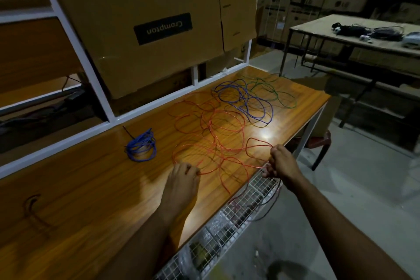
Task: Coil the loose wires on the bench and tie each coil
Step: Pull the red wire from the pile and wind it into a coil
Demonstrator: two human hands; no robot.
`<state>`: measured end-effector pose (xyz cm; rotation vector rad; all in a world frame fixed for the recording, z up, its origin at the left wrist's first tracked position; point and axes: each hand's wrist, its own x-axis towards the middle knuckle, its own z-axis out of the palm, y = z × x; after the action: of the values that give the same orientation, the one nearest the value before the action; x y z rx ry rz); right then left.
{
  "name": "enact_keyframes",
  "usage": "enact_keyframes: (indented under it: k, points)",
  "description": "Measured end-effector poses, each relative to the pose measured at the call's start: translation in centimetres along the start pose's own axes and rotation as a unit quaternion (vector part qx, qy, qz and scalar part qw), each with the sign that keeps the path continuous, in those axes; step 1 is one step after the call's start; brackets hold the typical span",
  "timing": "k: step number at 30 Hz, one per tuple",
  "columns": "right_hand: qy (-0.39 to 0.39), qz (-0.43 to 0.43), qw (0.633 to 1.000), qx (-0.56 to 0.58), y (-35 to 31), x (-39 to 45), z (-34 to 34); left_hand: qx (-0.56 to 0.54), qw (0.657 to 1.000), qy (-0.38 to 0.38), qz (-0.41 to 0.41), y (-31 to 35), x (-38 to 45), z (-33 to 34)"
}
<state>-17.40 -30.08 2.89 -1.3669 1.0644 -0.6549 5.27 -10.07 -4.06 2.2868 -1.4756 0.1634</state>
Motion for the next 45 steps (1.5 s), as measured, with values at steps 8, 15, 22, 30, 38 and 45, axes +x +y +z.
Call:
enact_keyframes:
  k: [8,15,22,30,38,45]
  points:
    - [0.029,0.018,0.999,-0.005,0.6,1.8,0.6,-0.172,0.984,-0.053,-0.01,-1.0,0.5,-2.4]
    - [0.056,0.044,0.905,-0.419,-1.9,1.2,3.3,-0.573,0.81,0.083,-0.093,2.4,4.3,-14.5]
    - [-0.26,-0.246,0.926,-0.117,-9.8,-5.5,11.2,-0.694,0.712,0.044,-0.097,7.8,7.6,-18.2]
    - [-0.221,-0.246,0.943,0.021,-11.6,-7.3,12.0,-0.695,0.699,0.004,-0.171,9.5,8.3,-18.6]
    - [-0.241,-0.225,0.943,0.031,-16.0,-8.1,6.5,-0.143,0.954,0.25,-0.083,4.9,10.7,-19.4]
    - [-0.159,-0.263,0.951,0.017,-18.7,-6.8,1.9,-0.584,0.812,-0.009,-0.018,7.0,10.1,-23.9]
